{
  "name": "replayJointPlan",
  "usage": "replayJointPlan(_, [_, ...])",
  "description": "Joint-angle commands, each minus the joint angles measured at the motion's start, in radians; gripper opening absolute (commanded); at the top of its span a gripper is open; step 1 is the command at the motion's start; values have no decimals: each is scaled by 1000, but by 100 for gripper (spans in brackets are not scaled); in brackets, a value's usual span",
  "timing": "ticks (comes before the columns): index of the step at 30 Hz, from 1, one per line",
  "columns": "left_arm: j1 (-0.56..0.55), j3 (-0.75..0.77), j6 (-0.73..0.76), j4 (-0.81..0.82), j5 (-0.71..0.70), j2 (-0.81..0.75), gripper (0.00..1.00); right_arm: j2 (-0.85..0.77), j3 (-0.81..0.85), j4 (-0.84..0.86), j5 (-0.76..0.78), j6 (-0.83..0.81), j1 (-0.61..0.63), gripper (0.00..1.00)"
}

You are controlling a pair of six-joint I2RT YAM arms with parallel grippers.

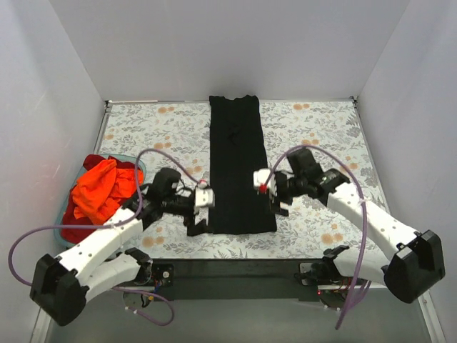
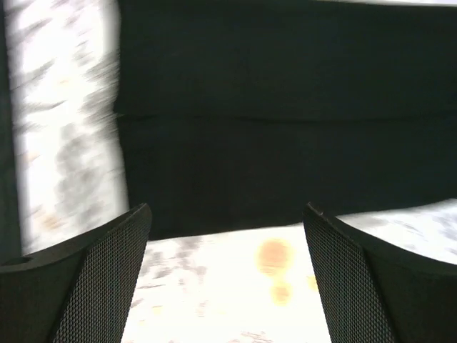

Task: Fold and stack the t-shirts
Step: Fold the tshirt

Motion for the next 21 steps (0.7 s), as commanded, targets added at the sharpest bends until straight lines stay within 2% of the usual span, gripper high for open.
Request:
replayJointPlan(1, [-128, -118, 128, 19, -120, -114, 89, -79, -136, -4, 11, -102, 117, 91])
replayJointPlan(2, [-178, -147, 119, 68, -140, -123, 85, -82, -197, 13, 17, -96, 136, 89])
replayJointPlan(5, [-240, -215, 109, 154, -176, -82, 74, -82, -311, 108, 40, -81, 202, 83])
replayJointPlan(9, [-292, -264, 90, 257, -235, 19, 68, -61, -400, 234, 90, -76, 251, 70])
replayJointPlan(14, [-312, -298, 91, 370, -281, 89, 65, -27, -441, 288, 117, -81, 263, 58])
replayJointPlan(21, [-312, -296, 111, 409, -297, 135, 62, 14, -491, 334, 150, -96, 263, 47])
